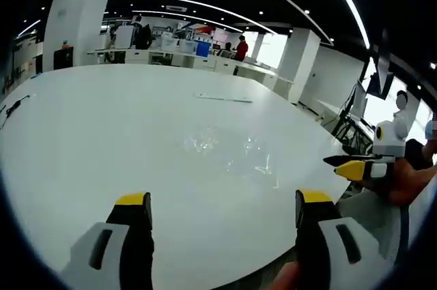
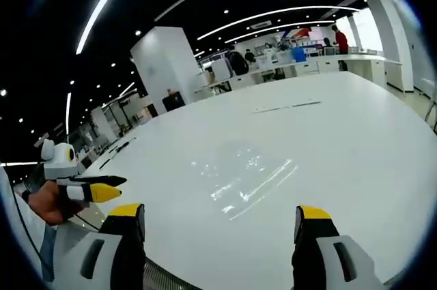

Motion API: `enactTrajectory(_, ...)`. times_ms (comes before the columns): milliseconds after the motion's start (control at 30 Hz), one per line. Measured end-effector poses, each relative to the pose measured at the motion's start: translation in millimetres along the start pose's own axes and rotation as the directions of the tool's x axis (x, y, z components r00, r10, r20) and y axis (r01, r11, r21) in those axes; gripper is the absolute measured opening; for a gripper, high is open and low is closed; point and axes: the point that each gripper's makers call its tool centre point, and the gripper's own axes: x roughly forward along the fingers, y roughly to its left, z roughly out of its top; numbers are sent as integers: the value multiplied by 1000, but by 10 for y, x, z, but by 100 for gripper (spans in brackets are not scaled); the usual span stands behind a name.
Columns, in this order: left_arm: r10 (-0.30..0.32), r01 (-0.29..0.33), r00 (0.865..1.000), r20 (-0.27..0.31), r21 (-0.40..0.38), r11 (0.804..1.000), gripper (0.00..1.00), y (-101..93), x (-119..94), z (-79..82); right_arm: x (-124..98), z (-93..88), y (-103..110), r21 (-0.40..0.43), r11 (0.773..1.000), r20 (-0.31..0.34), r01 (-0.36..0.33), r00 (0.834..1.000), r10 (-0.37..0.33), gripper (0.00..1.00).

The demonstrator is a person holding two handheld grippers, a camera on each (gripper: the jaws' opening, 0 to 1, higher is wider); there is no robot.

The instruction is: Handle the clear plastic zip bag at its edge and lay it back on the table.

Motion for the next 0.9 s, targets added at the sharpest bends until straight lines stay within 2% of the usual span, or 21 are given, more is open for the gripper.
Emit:
enactTrajectory(133, -17, 17, 1000, -12, 1, 1000, 79, -29, 4, -20, -13, 11, 7, 6, 1000, 5, 6, 1000, -6, 90)
enactTrajectory(300, -28, 28, 999, -16, 13, 1000, 76, -59, 10, -28, -28, 34, 12, 12, 1000, 11, 10, 1000, -10, 90)
enactTrajectory(900, -30, 30, 1000, 9, -11, 999, 76, -69, -17, 19, -46, 26, 20, -1, 1000, 1, 17, 1000, -17, 90)
